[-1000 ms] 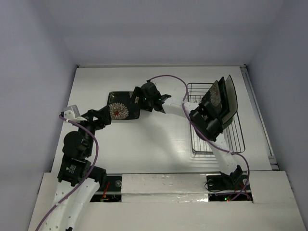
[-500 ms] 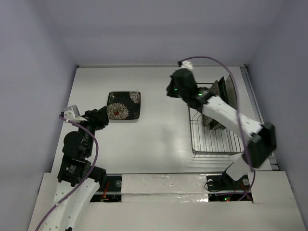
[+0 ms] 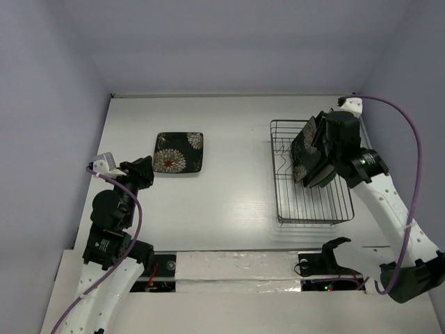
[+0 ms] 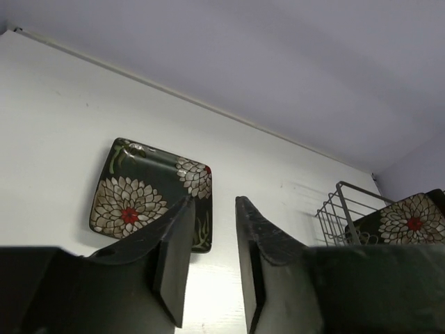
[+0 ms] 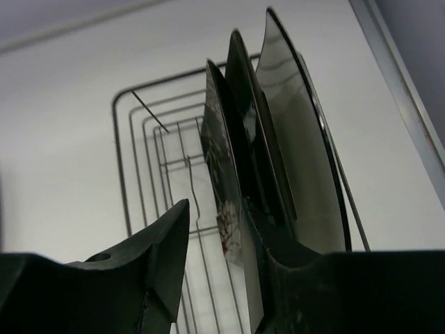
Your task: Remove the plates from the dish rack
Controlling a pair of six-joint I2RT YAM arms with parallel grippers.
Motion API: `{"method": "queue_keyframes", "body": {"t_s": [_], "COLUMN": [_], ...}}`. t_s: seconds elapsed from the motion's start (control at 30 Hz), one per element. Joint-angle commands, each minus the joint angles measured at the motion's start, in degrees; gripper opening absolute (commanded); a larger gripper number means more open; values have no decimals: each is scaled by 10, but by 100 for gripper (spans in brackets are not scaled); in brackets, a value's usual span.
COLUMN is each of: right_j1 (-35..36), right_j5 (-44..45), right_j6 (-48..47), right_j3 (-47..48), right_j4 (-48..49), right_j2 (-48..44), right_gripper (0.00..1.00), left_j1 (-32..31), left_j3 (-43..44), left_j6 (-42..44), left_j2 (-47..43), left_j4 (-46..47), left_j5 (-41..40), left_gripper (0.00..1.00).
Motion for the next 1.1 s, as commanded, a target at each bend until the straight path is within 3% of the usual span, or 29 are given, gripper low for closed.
{"method": "queue_keyframes", "body": {"t_s": [0.0, 0.8, 1.0, 1.07], "right_j1": [-16, -32, -32, -32], "right_j5": [-25, 60, 62, 67], "right_j6": [-36, -56, -80, -83], "right_j3": [11, 109, 133, 137], "right_j4": [-34, -75, -82, -86], "right_j2": [37, 231, 253, 258], "right_gripper": [41, 40, 29, 19], "left_j1": [-2, -2, -2, -2], "left_j3": [2, 3, 2, 3], "left_j6": [1, 2, 2, 2], "left_j2": [1, 5, 5, 6], "left_j4": [18, 18, 19, 19], "left_j5": [2, 2, 2, 2], "left_gripper": [28, 37, 38, 38]}}
